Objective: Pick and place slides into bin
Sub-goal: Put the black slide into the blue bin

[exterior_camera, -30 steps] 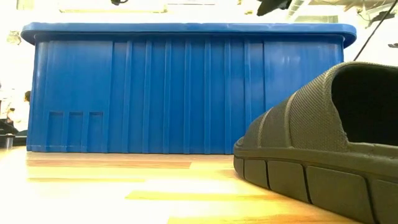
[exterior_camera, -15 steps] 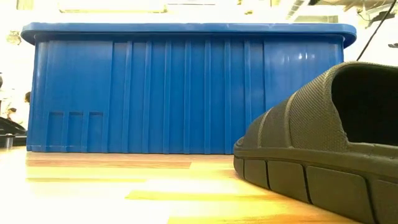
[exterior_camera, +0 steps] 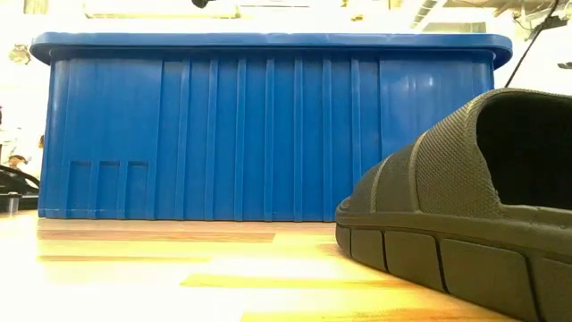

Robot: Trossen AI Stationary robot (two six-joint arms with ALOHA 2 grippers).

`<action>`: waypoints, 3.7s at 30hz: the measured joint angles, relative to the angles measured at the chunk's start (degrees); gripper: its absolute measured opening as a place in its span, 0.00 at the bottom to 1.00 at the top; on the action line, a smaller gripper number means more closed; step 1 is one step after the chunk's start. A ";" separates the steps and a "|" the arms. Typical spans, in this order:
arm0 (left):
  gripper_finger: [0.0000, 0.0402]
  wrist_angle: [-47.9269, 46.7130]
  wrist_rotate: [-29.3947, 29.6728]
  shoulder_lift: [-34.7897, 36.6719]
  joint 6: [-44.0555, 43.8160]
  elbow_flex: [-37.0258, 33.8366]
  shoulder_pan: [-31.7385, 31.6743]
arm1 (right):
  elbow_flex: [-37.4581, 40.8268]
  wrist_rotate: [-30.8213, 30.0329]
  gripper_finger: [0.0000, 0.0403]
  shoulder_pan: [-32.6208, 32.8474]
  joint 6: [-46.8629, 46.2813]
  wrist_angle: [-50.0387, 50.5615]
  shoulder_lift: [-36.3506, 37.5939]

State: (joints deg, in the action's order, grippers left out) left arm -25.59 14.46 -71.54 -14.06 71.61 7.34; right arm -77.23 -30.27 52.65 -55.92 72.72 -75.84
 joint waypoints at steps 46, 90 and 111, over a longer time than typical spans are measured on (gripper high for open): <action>0.50 -2.42 2.47 9.61 9.92 0.00 -3.00 | 0.15 2.67 0.65 4.18 -8.11 -8.37 -34.59; 0.50 -1.89 2.86 9.59 10.20 0.00 -2.96 | -9.45 3.37 0.01 4.32 -16.60 6.76 -34.09; 0.50 -1.83 2.89 9.59 11.51 0.00 -2.96 | -31.01 -11.52 0.00 0.73 -10.35 14.25 -22.35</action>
State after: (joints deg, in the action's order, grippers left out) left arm -27.42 17.34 -61.95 -2.55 71.61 4.38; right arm -108.24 -41.79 53.38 -66.27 86.97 -98.18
